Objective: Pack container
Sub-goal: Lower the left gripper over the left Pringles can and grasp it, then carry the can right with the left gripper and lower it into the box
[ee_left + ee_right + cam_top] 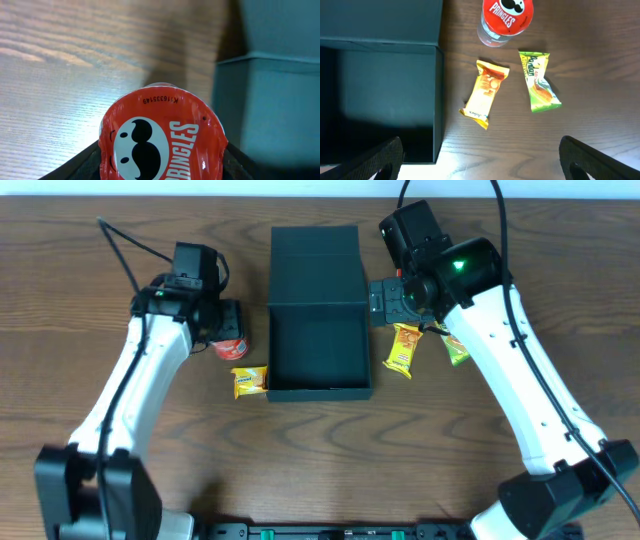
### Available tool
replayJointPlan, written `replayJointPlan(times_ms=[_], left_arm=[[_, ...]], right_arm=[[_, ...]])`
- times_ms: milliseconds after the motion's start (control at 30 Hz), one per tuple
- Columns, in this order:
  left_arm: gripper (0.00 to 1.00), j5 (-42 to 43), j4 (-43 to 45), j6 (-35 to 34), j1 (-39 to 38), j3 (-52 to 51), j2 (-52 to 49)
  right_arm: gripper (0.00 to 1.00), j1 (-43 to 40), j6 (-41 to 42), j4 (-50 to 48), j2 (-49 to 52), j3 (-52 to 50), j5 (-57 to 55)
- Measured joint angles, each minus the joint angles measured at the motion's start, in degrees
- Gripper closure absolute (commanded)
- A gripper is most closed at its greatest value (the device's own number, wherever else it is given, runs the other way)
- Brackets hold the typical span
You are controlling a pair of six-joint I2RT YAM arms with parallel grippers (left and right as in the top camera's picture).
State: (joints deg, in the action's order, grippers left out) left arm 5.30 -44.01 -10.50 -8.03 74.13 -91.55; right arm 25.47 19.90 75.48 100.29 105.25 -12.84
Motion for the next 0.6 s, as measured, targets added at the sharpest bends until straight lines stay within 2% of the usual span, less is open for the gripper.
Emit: replayJointPlan(times_ms=[200,600], left_arm=[[0.38,2.6,-0.8,0.0,-2.8,0.8,6.1],[0.34,-0.2,-1.2,0.0,-17.1,2.1,8.8]], right_arm=[[0.01,0.0,-0.4,-0.2,0.0,0.0,0.0],[0.01,0.0,-1.1,0.1,0.0,0.0,0.0]])
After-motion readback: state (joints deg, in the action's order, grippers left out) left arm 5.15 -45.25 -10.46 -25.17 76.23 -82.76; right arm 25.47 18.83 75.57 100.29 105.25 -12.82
